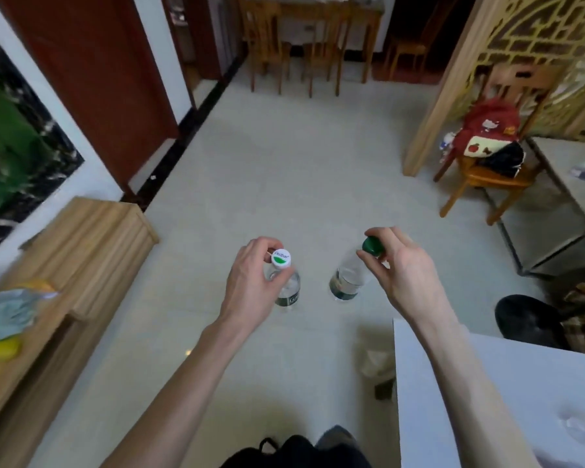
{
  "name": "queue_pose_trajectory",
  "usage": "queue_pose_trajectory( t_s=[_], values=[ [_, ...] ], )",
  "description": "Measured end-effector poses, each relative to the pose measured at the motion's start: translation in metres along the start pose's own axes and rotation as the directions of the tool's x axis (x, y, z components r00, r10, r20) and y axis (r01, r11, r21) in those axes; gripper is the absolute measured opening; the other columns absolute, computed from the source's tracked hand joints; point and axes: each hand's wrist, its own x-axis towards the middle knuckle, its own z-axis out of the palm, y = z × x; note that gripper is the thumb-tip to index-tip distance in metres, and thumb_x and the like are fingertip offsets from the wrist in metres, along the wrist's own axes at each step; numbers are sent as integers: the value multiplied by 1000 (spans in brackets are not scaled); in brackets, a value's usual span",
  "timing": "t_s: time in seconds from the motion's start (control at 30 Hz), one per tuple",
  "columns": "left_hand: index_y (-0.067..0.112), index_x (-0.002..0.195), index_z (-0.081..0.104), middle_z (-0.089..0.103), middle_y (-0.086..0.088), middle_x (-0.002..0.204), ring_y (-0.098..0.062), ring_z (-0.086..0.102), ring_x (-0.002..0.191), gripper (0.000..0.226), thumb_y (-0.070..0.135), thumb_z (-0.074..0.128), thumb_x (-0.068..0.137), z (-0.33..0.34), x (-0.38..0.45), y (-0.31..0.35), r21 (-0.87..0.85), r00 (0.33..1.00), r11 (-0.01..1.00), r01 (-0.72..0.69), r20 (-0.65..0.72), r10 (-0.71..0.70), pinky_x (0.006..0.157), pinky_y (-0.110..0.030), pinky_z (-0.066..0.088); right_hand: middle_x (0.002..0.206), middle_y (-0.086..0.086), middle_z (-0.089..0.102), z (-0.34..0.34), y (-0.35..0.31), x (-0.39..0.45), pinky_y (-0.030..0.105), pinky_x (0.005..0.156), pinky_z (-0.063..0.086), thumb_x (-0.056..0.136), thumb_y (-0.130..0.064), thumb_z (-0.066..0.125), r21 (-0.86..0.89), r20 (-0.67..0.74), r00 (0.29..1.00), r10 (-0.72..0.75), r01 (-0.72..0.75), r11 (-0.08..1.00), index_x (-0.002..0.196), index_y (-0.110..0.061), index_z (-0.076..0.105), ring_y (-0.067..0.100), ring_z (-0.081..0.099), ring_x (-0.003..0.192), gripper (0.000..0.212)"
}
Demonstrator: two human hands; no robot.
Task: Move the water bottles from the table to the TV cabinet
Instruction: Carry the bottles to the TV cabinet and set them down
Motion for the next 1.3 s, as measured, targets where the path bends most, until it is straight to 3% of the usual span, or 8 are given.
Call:
queue_pose_trajectory(
  t_s=[0.47,0.7,0.9,1.07,1.17,1.3],
  values=[
    [31,99,54,64,12,97,-10,61,97,31,35,81,86,-99,147,-82,59,931,974,217,-312,-188,84,-37,53,97,-1,58,120,-83,236,42,68,52,96,-30,69,244,145,931,-336,295,924,105,-13,59,23,58,74,21],
    [32,99,52,61,13,92,-6,57,89,32,39,80,86,-132,220,-112,200,889,918,344,-386,-249,74,-30,49,96,-7,56,173,-106,342,41,68,54,94,-35,69,356,239,828,-507,411,839,103,-20,58,19,61,76,20],
    [28,102,52,63,10,95,-14,59,86,33,37,80,86,-164,261,-128,225,801,876,426,-545,-249,72,-39,53,99,-4,57,219,-138,418,38,70,55,94,-33,70,410,291,716,-635,506,759,105,-20,58,20,62,80,20],
    [30,111,59,63,13,104,-9,61,94,29,35,78,89,-199,281,-154,209,725,859,467,-646,-237,83,-36,56,104,-4,58,264,-178,472,33,74,55,96,-35,67,430,339,625,-703,562,707,110,-22,57,16,60,84,23],
    [29,107,61,62,13,103,-9,61,93,25,32,78,89,-221,293,-175,198,690,847,493,-682,-242,83,-37,55,107,-4,59,292,-207,499,28,75,52,96,-34,67,449,360,589,-723,569,688,114,-21,57,14,61,86,24],
    [30,102,61,63,10,99,-9,60,91,21,32,78,89,-256,307,-211,194,653,829,525,-717,-246,80,-35,54,107,-4,59,335,-253,529,35,77,57,96,-32,68,481,348,535,-770,603,637,114,-21,57,14,62,86,24]
  ],
)
